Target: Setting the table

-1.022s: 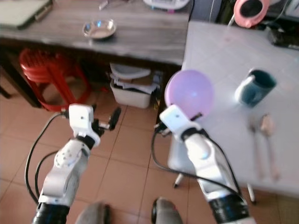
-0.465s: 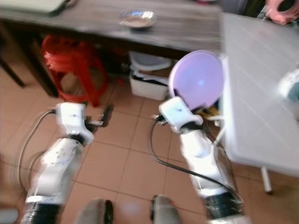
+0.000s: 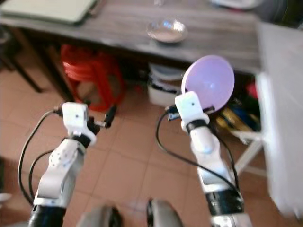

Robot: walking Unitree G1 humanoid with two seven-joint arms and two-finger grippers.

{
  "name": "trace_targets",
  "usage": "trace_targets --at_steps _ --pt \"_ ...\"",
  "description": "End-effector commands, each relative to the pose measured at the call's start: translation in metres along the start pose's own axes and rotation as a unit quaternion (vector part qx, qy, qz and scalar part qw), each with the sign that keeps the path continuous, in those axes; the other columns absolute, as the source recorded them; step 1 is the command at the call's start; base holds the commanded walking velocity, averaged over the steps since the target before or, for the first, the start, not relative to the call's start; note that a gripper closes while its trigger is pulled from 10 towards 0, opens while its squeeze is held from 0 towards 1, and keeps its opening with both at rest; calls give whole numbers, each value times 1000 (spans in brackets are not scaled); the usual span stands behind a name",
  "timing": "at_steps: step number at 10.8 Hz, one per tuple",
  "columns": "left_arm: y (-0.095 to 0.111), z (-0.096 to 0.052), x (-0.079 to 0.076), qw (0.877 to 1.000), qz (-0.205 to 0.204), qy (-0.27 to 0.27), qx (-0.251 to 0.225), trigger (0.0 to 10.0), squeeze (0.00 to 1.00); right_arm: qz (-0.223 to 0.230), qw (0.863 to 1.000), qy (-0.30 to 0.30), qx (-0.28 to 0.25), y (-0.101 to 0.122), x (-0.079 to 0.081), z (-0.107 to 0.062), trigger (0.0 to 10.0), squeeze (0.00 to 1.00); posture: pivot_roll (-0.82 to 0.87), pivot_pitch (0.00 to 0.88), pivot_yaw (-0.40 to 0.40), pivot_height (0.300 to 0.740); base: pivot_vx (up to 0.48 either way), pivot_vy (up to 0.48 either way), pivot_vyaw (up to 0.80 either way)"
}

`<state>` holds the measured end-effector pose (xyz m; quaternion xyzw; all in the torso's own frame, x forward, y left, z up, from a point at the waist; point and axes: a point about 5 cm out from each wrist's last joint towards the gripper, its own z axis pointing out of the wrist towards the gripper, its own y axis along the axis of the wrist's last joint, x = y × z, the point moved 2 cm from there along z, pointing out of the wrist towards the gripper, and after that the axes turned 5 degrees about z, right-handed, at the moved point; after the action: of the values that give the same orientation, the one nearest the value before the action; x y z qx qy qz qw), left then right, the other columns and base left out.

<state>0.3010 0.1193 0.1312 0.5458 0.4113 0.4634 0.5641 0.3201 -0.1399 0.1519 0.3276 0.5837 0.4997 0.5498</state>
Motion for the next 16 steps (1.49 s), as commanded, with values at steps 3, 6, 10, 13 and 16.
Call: trace_targets --at_steps 3,6,10,13,16 --pt "-1 -6 1 1000 5 -1 1 10000 0 -14 999 23 -21 9 15 0 10000 0 -65 193 -21 740 480 0 0" --pt "-3 -7 -2 1000 5 -6 4 10000 0 -26 997 -26 -72 27 -1 11 10000 0 -63 187 -23 740 480 0 0" --pt "0 -6 -7 1000 -3 -11 -4 10000 0 -22 992 -75 -95 37 -29 16 10000 0 -63 172 -26 740 384 0 0" --pt "3 -4 -6 1000 -8 -12 -12 10000 0 -55 991 -48 -115 51 -24 23 10000 0 -61 174 -22 740 249 0 0" --pt "4 -9 1 1000 -3 11 -21 10000 0 -20 993 48 -105 48 2 33 10000 0 -51 185 -28 740 0 0 0"
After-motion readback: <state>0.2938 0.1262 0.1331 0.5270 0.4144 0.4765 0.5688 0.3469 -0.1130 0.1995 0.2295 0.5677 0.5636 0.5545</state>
